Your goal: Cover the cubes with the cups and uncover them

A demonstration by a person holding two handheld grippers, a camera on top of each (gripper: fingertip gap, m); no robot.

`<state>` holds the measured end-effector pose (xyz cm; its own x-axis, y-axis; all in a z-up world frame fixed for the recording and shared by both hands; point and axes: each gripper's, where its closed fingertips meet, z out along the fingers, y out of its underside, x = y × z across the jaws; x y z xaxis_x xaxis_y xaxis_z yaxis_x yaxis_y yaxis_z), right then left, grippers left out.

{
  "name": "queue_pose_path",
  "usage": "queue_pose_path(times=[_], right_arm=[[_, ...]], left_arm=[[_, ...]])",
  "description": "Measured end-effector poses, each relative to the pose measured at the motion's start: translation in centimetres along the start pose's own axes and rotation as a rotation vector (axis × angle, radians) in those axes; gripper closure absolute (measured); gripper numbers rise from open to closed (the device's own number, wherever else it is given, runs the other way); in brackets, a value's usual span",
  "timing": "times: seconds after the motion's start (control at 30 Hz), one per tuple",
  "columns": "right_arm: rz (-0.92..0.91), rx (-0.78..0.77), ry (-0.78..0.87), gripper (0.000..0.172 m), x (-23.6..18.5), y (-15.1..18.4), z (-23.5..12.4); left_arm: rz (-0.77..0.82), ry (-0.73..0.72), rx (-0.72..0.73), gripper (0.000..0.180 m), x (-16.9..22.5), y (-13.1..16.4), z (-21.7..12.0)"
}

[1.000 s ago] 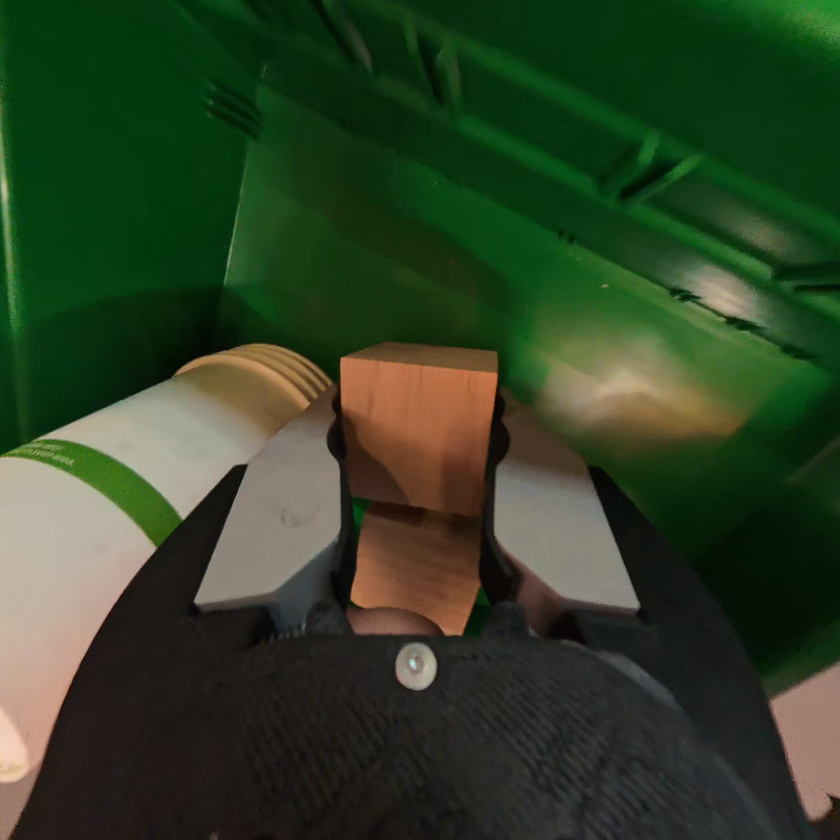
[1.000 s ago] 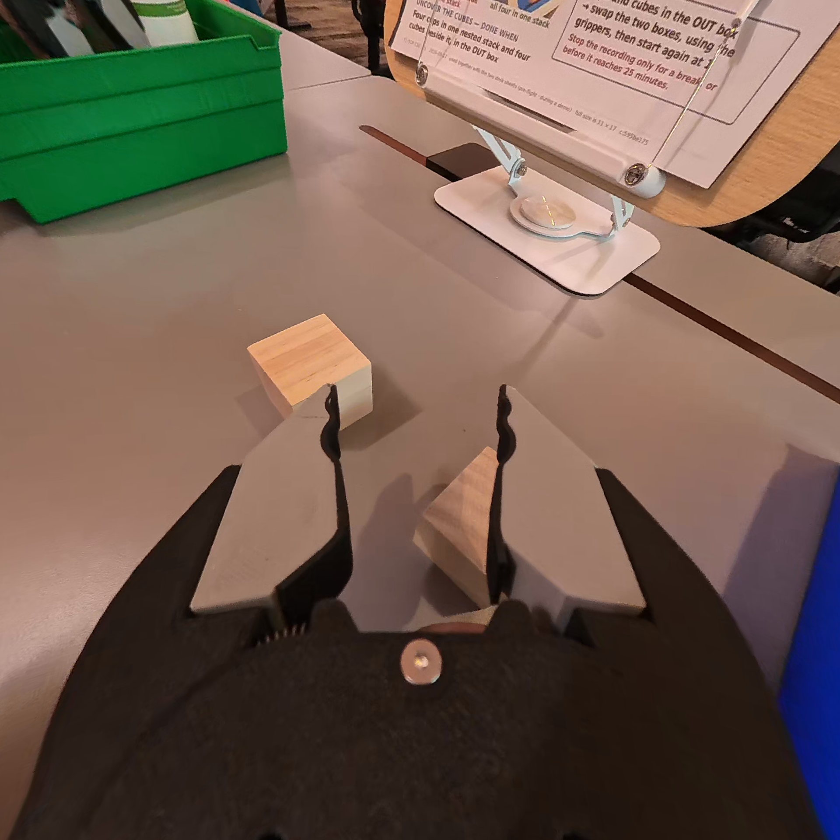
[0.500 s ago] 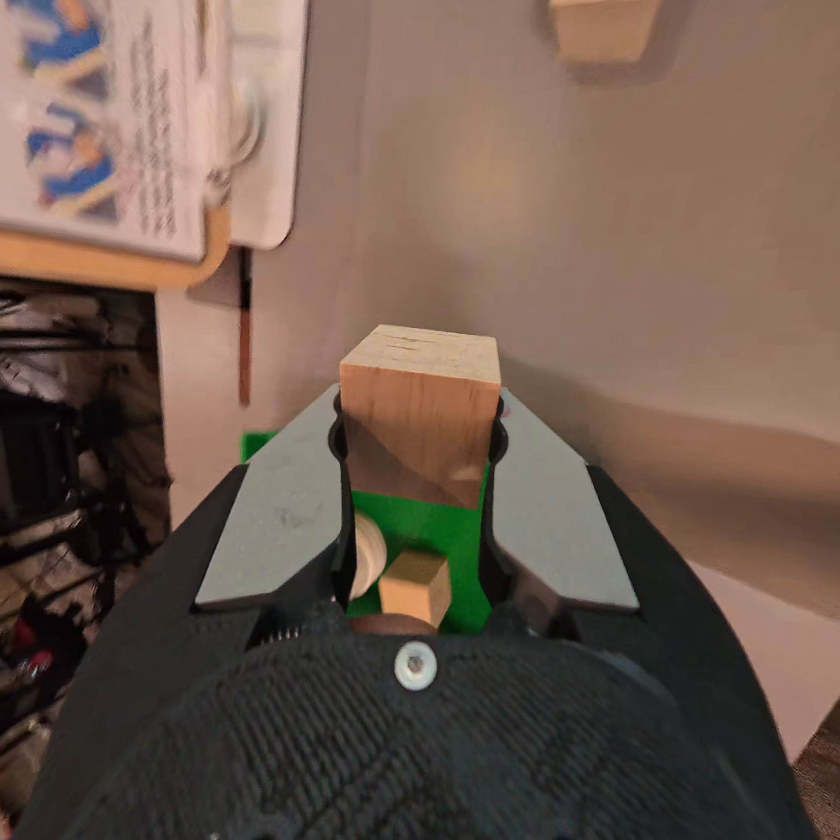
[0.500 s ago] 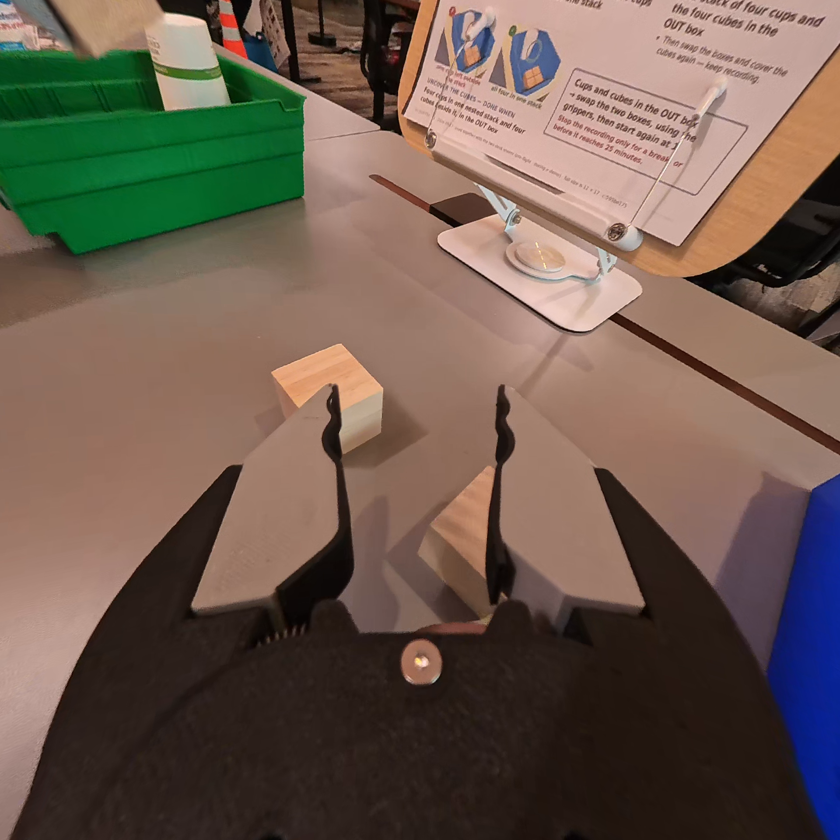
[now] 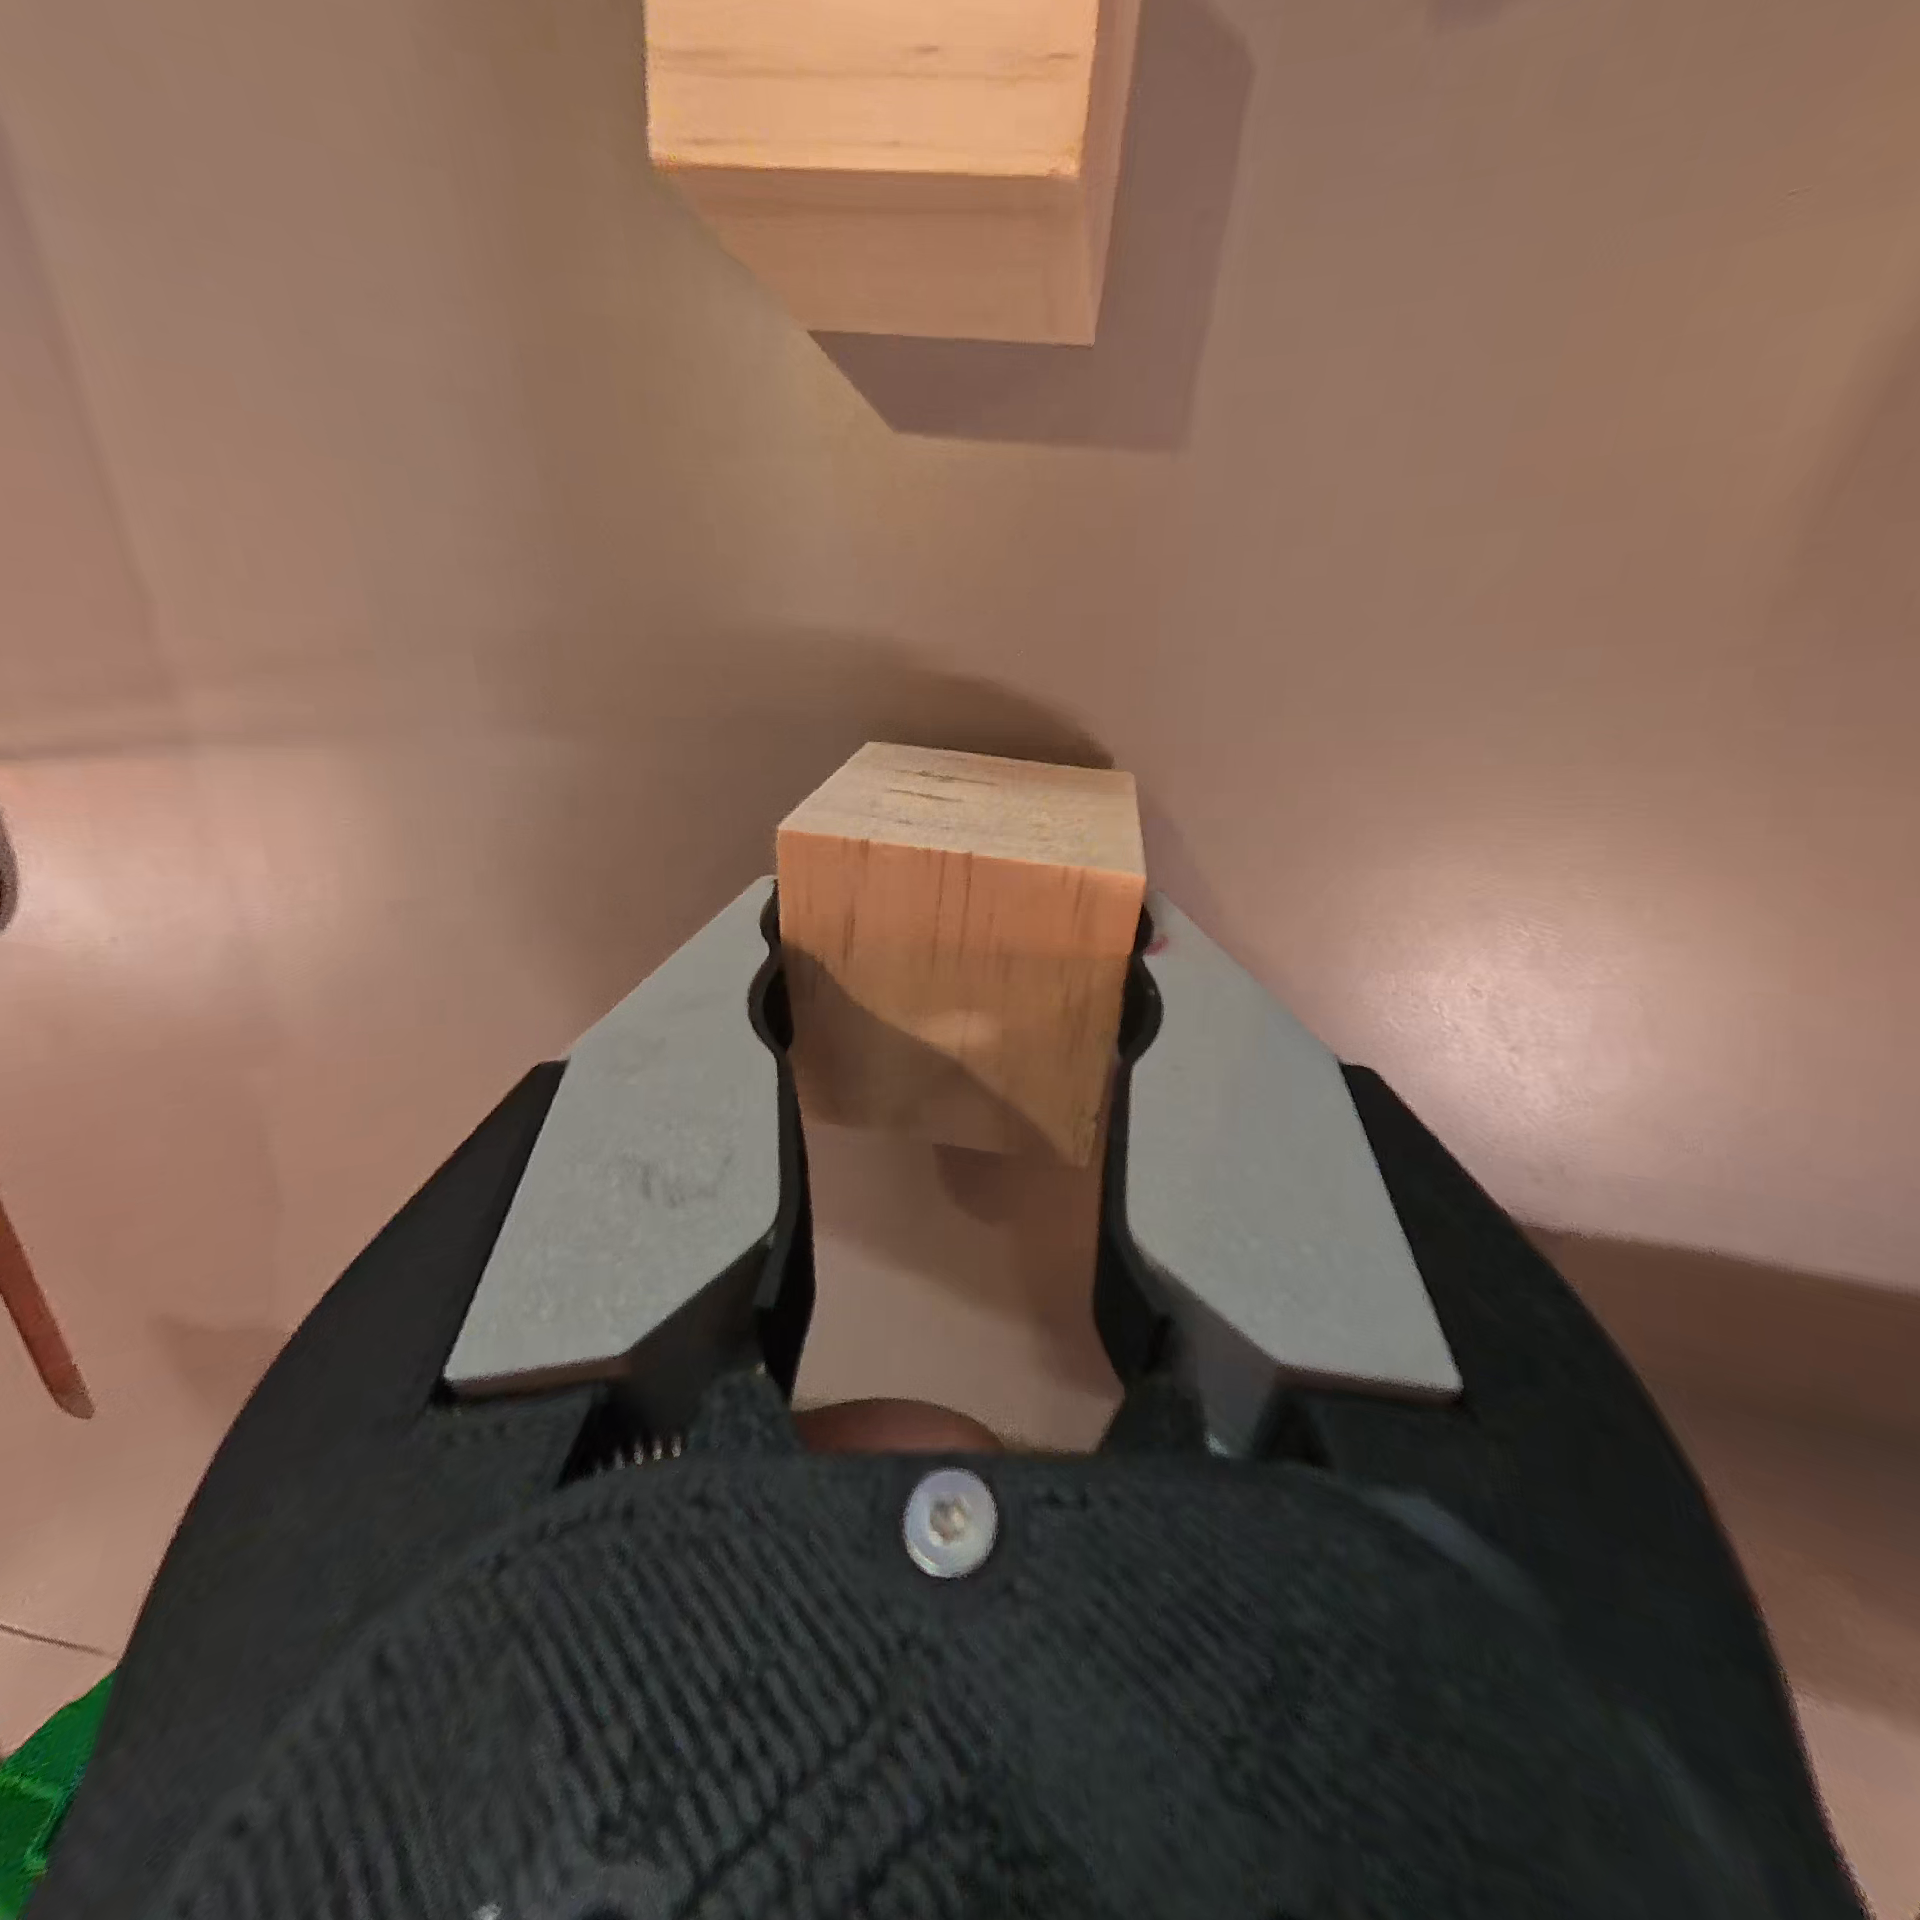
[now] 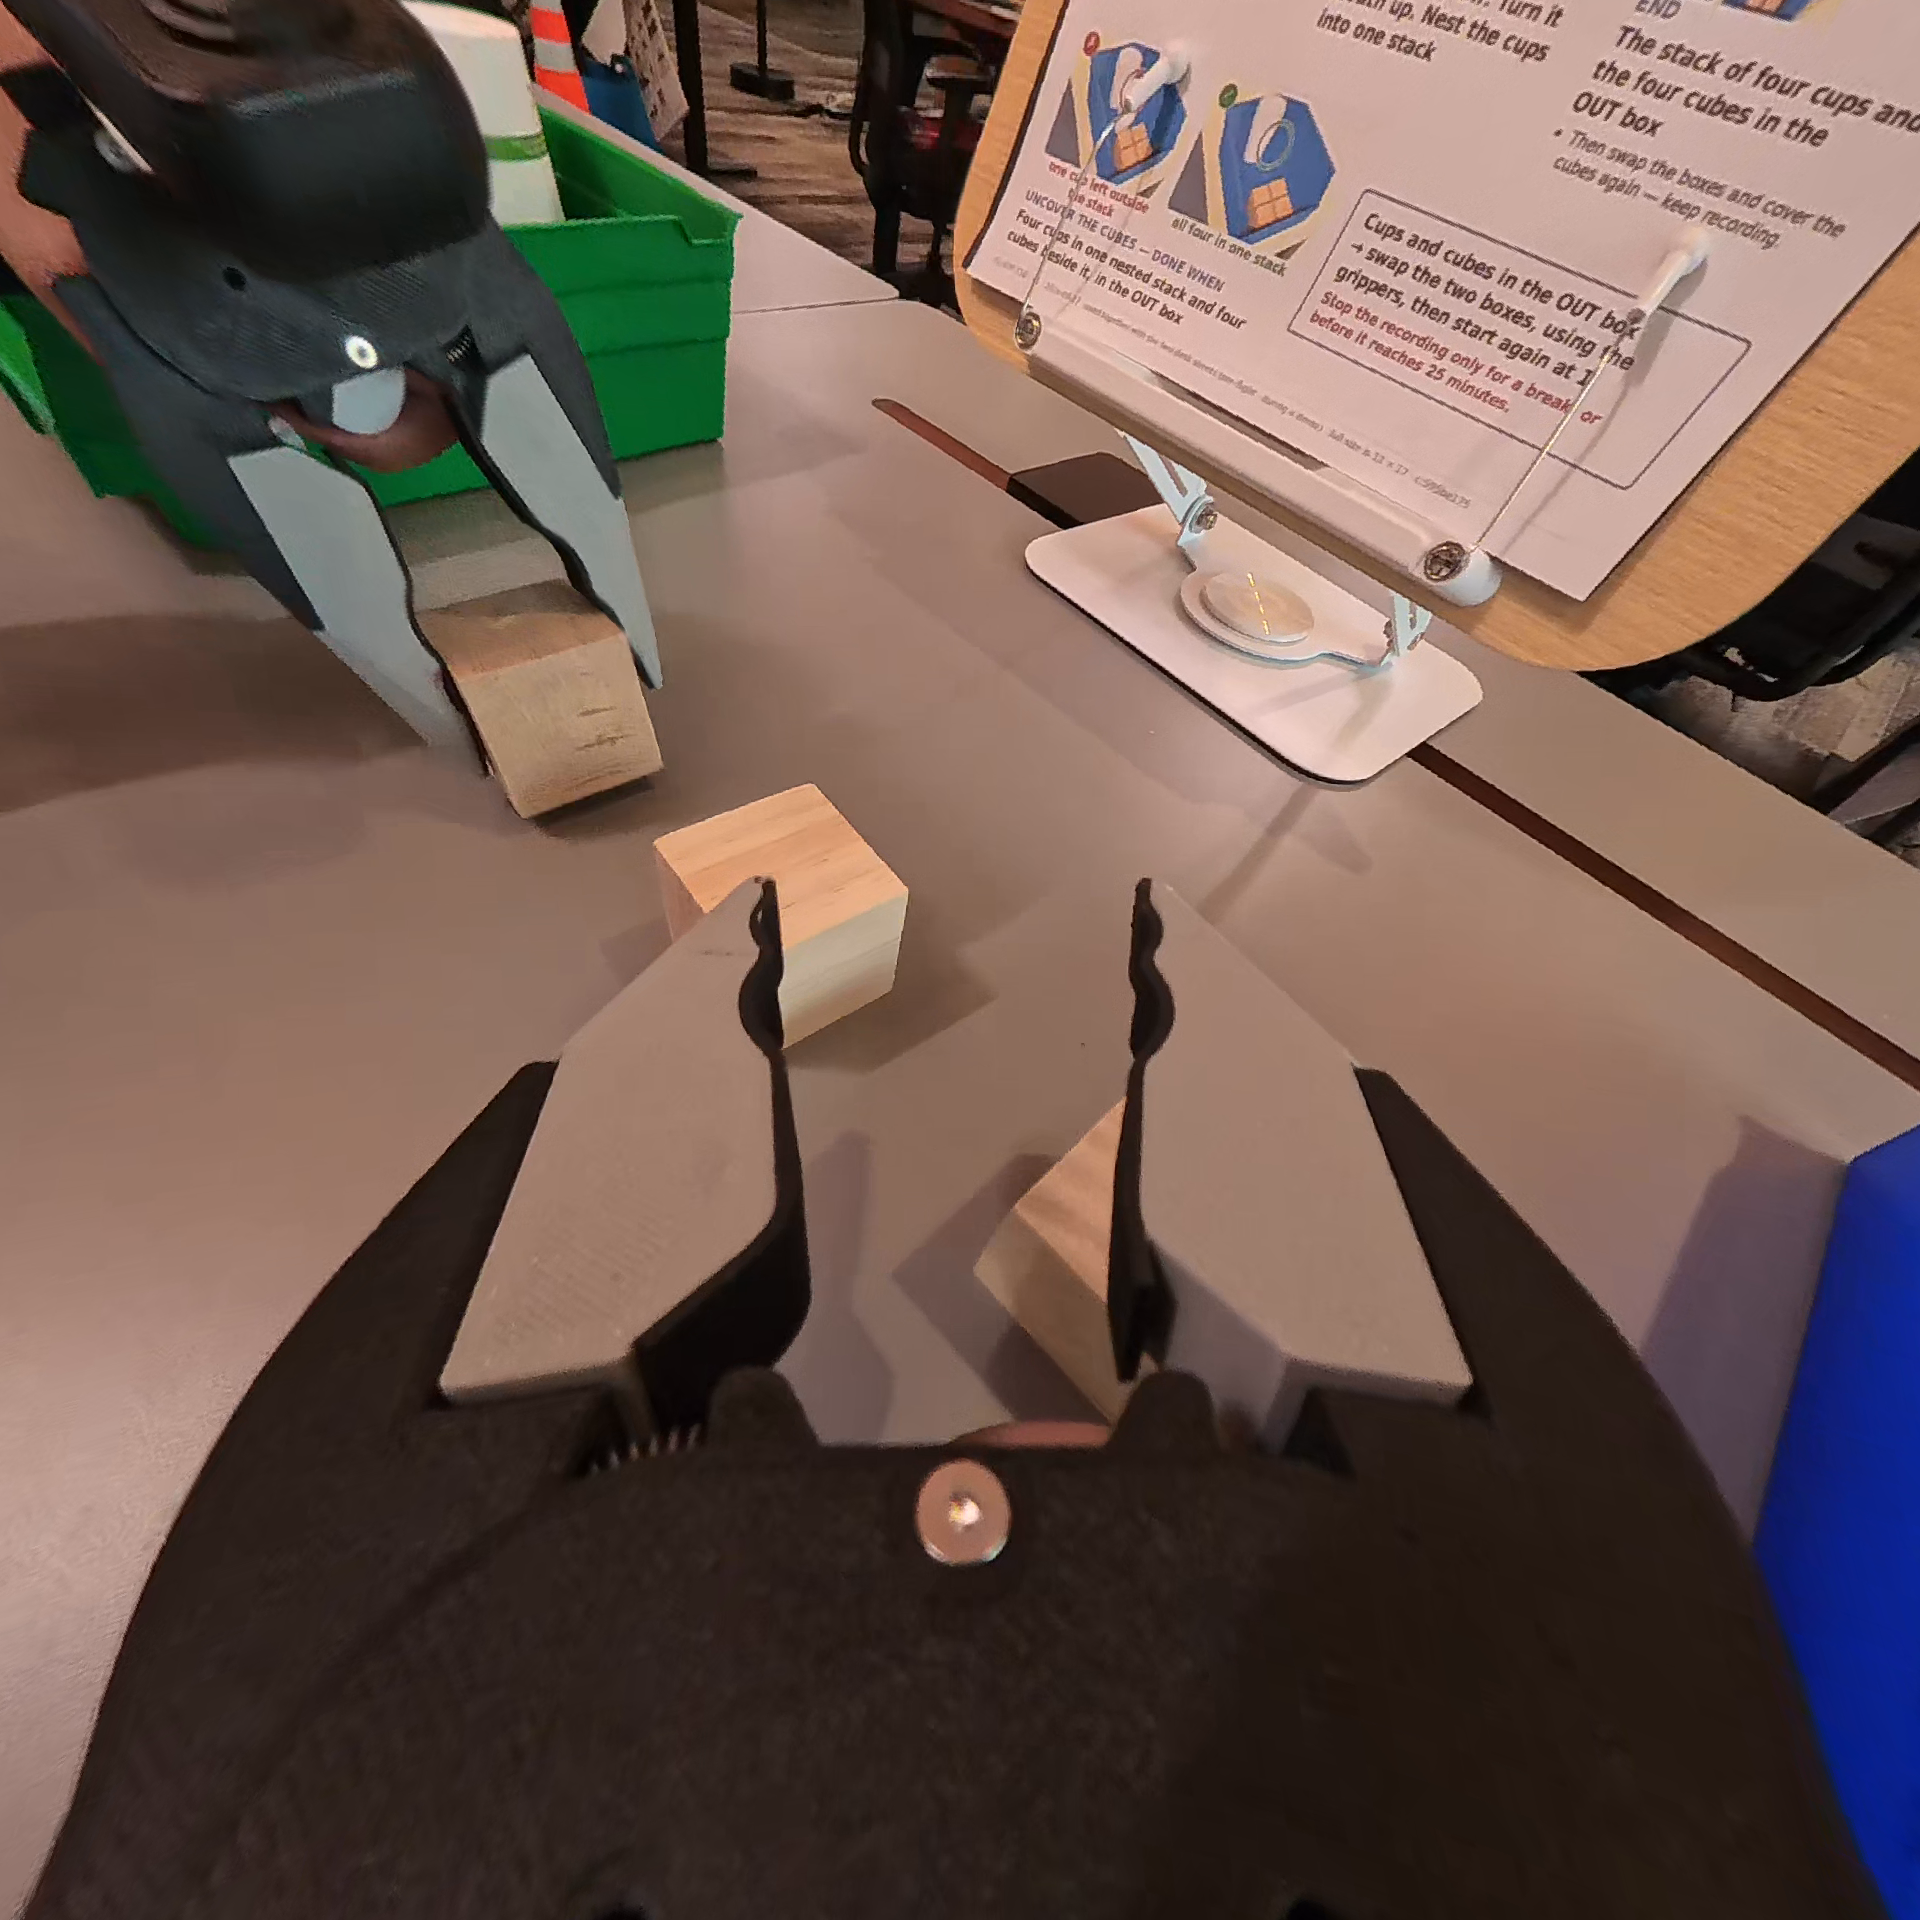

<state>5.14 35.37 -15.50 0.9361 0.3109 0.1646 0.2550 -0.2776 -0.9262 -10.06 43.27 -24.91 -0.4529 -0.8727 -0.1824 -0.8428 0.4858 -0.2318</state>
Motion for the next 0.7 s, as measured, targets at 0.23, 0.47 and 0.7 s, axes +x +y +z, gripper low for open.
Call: queue_pose_path(times=[0.23,0.47,0.7], right_arm=[[-0.003,-0.013,-0.002,0.107,-0.2,0.3,0.2],[-0.005,-0.014,-0.007,0.107,-0.4,0.3,0.2],[-0.017,-0.026,-0.014,0.107,-0.8,0.5,0.4]], left_arm=[[0.008,-0.044,0.028,0.114,-0.2,-0.6,-0.1],[-0.029,-0.106,0.072,0.101,-1.8,2.4,-7.7],[-0.212,-0.224,-0.023,0.104,-4.3,13.9,-15.1]])
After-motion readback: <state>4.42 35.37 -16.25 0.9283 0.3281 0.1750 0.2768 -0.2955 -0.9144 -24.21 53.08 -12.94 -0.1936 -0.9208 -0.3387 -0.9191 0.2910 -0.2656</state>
